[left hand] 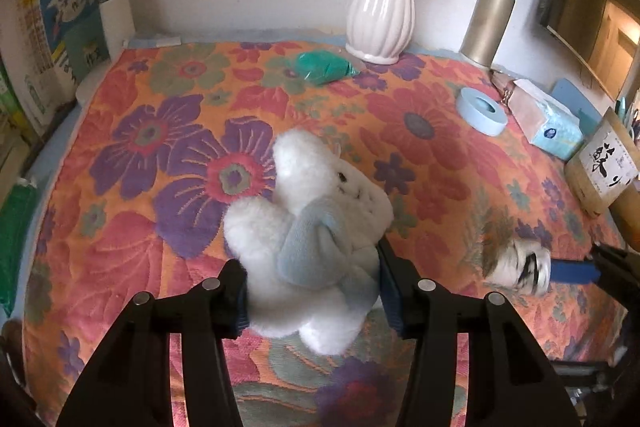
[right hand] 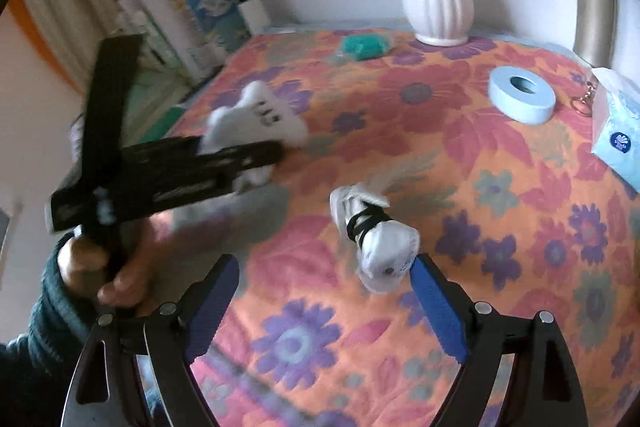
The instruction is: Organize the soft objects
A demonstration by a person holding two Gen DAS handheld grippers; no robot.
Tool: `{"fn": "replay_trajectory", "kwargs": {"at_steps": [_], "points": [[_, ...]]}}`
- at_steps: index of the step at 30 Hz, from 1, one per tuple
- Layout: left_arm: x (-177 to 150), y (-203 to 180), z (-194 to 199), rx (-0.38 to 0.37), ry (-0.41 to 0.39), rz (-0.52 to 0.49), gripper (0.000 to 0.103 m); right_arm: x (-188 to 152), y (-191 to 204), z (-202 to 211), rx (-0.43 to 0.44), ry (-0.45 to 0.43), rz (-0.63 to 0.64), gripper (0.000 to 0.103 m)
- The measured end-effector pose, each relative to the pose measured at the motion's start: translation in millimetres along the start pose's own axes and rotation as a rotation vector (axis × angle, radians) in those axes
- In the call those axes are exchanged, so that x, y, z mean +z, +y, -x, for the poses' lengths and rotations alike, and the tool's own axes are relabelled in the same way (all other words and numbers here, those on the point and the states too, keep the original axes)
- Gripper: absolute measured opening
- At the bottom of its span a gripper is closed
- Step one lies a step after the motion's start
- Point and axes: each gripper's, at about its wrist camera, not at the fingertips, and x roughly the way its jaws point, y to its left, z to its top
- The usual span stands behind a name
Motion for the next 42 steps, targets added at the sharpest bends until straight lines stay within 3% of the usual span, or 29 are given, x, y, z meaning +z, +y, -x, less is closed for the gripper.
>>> {"fn": "replay_trajectory", "kwargs": {"at_steps": [7,11,13,15,18,23,42], "points": [[-1,3,3,-0.003,-0.014,0.017,0.049,15,-3,-4,-0.254,-0.012,0.056,0.085],[-1,6,2,-0.016,-0.012,0.029,0.049,18,-10,-23,-0.262,0.012,0.064,0.065],[0,5,2,-0.019,-0.014,0.026,0.049,18,-10,-25,-0.272,0.0,0.065,0.06],[0,4,2,-0.021,-0.018,0.019,0.049,18,-5,-25,-0.268,-0.007,0.092,0.042],[0,3,2,-0.022,-0.02,0.016,0.049,16,3,-26,-0.284,-0.018,0.13,0.028],[0,2,2,-0.015,-0.024,0.016,0.049,12,13,-27,-0.299,-0.027,0.179,0.028],[0,0,2,-0.016,-0.025,0.01,0.049,13,10,-26,-0.286,-0.029,0.155,0.028]]}}
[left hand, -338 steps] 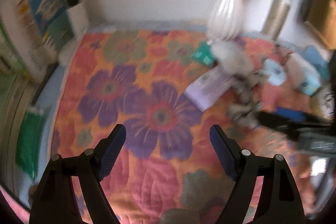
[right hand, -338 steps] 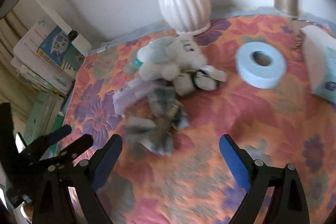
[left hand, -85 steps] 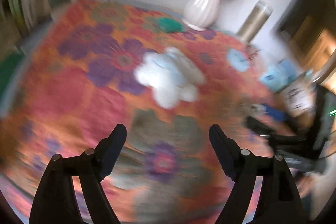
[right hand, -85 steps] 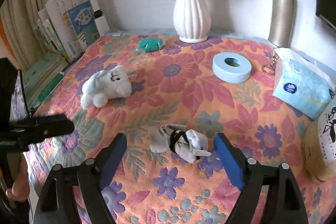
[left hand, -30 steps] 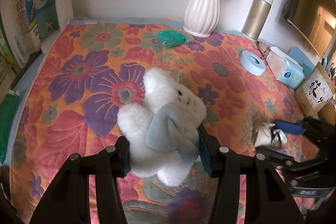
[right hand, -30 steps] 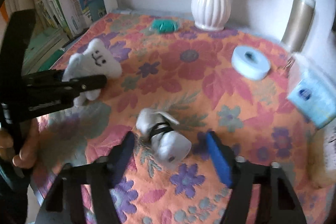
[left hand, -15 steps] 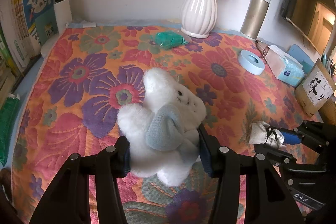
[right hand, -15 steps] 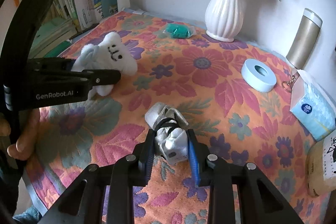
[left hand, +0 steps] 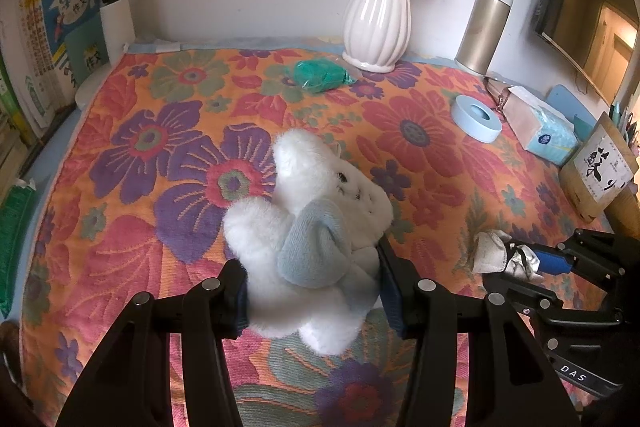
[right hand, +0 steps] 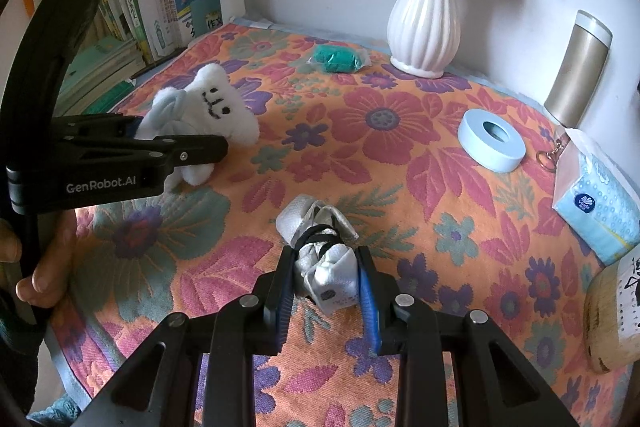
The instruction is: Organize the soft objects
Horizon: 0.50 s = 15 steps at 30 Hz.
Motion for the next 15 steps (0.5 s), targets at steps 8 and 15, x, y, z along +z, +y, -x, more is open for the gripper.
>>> {"fn": "replay_trajectory", "kwargs": {"at_steps": [8,15], "points": [[1,-2,6,-0.022,-0.017,-0.003,0.049,-1,-5,8,-0.008,-0.016,-0.034,0.028],[0,-22,35,-0.188,-0.05,0.01,0.049,-19,-21,46,0.014,-0.027,-0.135,0.028]]}}
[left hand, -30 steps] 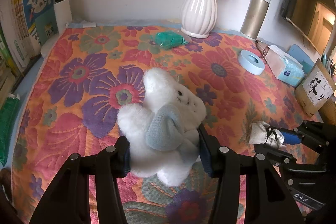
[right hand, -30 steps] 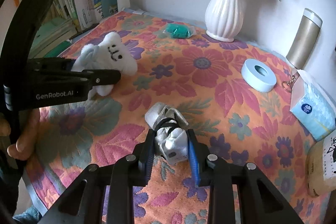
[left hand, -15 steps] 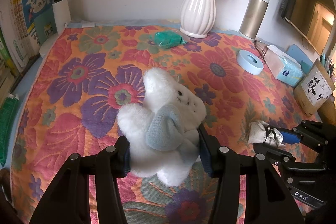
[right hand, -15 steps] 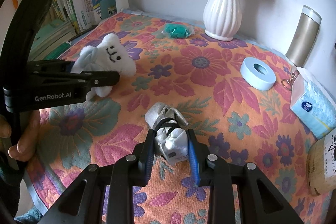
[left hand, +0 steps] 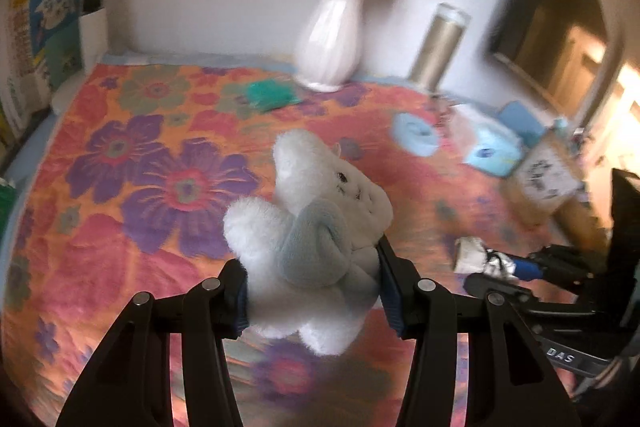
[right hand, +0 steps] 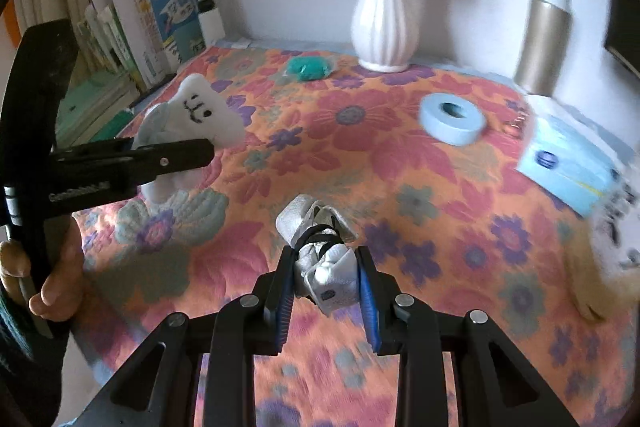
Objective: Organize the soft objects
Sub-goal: 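Carry the white plush and small plush to the woven basket and release both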
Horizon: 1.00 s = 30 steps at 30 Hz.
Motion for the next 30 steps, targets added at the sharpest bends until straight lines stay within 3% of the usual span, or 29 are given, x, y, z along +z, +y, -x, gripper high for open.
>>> {"fn": "replay_trajectory", "kwargs": {"at_steps": [11,17,22,26,30], "points": [[8,-110,31,-0.266,-0.023,-0.132,0.049,-31,-57,116,-0.079,-0.156,-0.119,0.028],[23,-199,45,-0.393,-0.05,-0.26,0.049,-52,-101,185,-0.164,-0.264,-0.199,0.028],[37,-280,41,-0.456,-0.062,-0.376,0.049,-75,-155,239,-0.257,-0.343,-0.305,0.028],[50,-340,25,-0.473,-0.058,-0.437,0.049,-95,-214,276,-0.389,-0.363,-0.393,0.028],[61,-392,-9,-0.479,-0.021,-0.459,0.049,-102,-276,293,-0.39,-0.376,-0.534,0.028]]}}
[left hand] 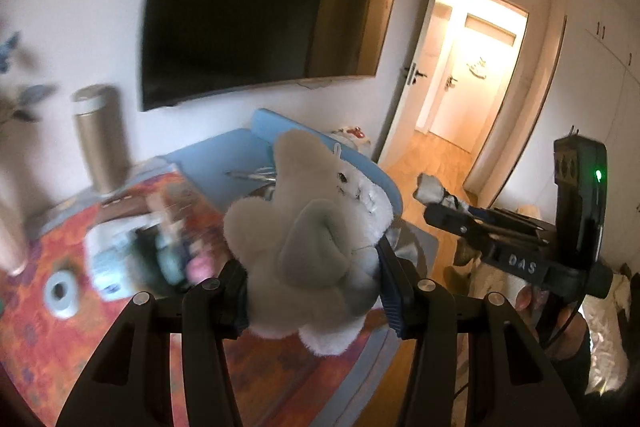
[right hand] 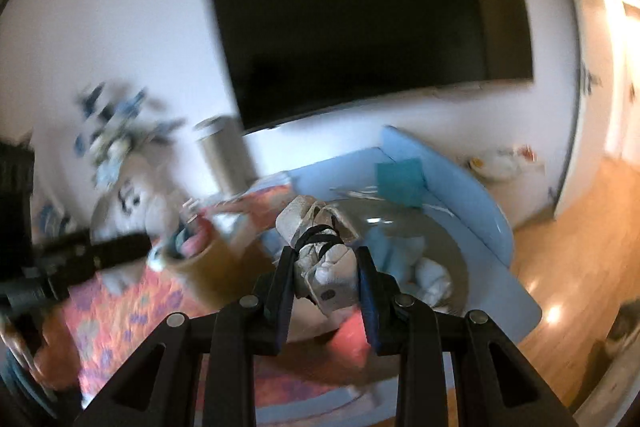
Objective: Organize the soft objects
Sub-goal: 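Carry the white plush and small plush to the woven basket and release both, then return both grippers to the bed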
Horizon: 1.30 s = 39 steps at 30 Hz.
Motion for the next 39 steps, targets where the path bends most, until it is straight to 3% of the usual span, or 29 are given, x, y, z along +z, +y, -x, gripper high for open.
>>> {"fn": "replay_trajectory", "kwargs": {"at_steps": [4,8,10,11,12,13,20,26,30,34,39], "points": [[6,-10,-50,0.02,0.058,-0.009,0.049,16,-40,-41,0.019,0.083,-0.147,0.028],[0,-12,-84,0.042,0.104,-0.017,0.052,17,-54,-74,0.03,0.149,-0.202,0.029],[-4,-16,-94,0.072,0.111,-0.038,0.067,15,-59,-85,0.005,0.181,-0.218,0.043],[-7,-16,-94,0.078,0.117,-0.042,0.074,14,-61,-89,-0.003,0.195,-0.23,0.06],[-10,-17,-94,0.07,0.12,-0.047,0.083,11,-63,-90,-0.004,0.194,-0.242,0.063],[-12,-18,-92,0.06,0.115,-0.051,0.085,9,-65,-89,-0.002,0.189,-0.251,0.063],[-29,-21,-59,0.04,0.098,-0.083,0.085,0,-57,-71,0.011,0.169,-0.267,0.063],[-47,10,7,0.104,0.024,-0.027,0.085,0,1,-41,0.038,0.094,-0.169,0.063],[-59,50,59,0.218,-0.034,0.046,0.085,1,59,-32,0.122,0.07,-0.085,0.063],[-77,94,112,0.437,-0.072,0.101,0.085,-3,134,-29,0.231,0.064,0.038,0.064],[-114,161,162,0.689,-0.054,0.168,0.085,-26,239,-42,0.367,0.104,0.207,0.083]]}}
